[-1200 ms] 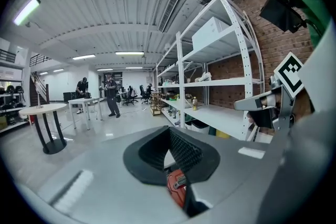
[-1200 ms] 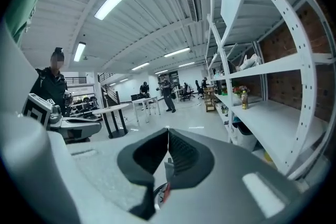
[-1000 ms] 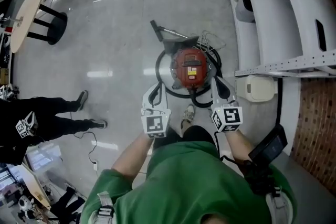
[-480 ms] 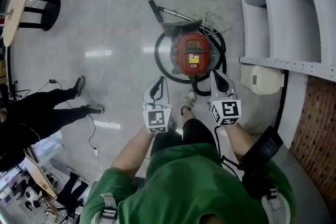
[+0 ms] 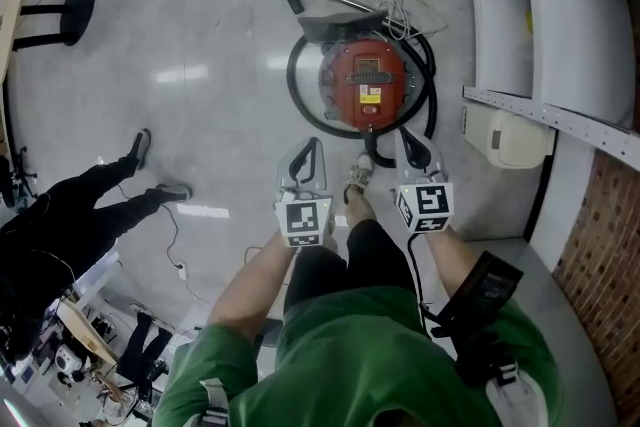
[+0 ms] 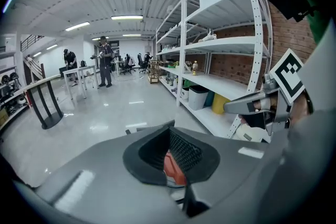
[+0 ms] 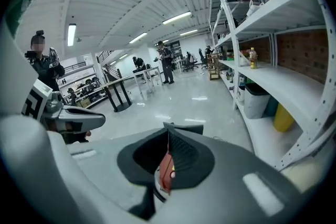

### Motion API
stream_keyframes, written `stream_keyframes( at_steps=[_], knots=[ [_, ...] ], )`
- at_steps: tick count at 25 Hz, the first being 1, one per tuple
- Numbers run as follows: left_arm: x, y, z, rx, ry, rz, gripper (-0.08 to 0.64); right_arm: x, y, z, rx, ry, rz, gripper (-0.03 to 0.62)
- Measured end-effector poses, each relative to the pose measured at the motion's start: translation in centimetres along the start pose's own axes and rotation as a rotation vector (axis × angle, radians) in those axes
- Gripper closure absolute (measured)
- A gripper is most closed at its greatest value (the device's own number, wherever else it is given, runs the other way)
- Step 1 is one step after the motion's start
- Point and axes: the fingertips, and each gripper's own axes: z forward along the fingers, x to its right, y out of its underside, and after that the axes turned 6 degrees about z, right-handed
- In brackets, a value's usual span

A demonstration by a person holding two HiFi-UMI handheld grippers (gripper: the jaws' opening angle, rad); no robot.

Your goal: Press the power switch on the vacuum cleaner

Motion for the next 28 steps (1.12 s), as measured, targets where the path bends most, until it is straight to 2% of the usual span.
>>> stream_keyframes(
  at_steps=[15, 28],
  knots=[
    [2.7, 9.0, 4.9, -0.12, 0.084, -0.025, 0.554, 2.7, 9.3, 6.4, -0.14, 0.024, 0.011, 0.586],
    [4.6, 14.4, 8.7, -0.187, 0.142, -0.037, 0.553, 4.4, 16.6, 10.7, -0.273, 0.031, 0.017, 0.583]
  ],
)
